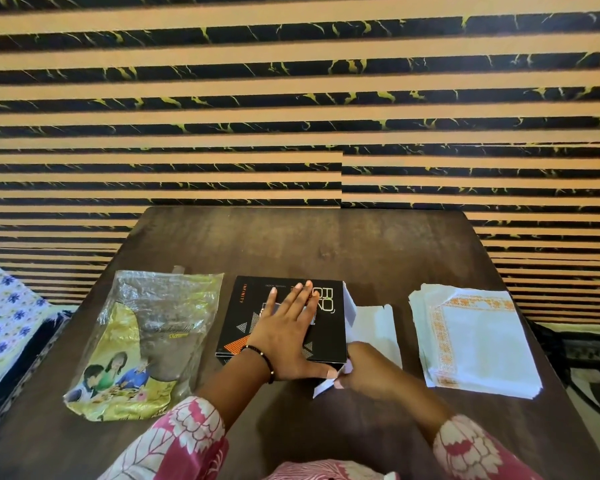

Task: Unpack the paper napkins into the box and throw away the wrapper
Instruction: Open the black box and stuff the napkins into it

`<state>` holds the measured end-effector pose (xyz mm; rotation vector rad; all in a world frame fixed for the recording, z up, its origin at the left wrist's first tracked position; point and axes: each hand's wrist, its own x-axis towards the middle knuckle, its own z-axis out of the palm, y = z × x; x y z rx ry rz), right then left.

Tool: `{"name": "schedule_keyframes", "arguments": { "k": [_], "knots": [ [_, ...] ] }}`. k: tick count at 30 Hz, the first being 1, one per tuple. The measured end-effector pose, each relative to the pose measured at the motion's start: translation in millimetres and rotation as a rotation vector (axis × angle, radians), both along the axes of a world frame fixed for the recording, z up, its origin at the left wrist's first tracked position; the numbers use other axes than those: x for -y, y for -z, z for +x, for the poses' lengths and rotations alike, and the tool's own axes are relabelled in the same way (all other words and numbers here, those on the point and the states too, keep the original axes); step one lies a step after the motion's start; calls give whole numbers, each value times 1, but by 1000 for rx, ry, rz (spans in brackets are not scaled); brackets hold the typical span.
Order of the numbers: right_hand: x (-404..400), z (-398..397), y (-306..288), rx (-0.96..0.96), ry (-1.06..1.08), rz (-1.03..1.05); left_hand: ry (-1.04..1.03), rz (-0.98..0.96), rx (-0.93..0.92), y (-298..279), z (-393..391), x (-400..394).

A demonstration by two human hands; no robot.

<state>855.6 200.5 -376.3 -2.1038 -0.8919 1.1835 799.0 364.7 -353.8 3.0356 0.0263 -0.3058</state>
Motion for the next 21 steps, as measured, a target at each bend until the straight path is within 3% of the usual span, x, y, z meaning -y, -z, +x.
{"name": "schedule_keyframes", "arguments": {
  "k": [6,11,14,21],
  "knots": [
    [0,53,-24,-69,-39,-128,2,-4,15,3,0,-2],
    [-8,74,-20,-30,254,-54,12,0,12,4,1,-2],
    [-17,80,-23,-117,459,72,6,2,12,5,1,-2],
    [-42,73,-8,-169,566,227,-5,-2,8,8,3,-2]
  ]
}}
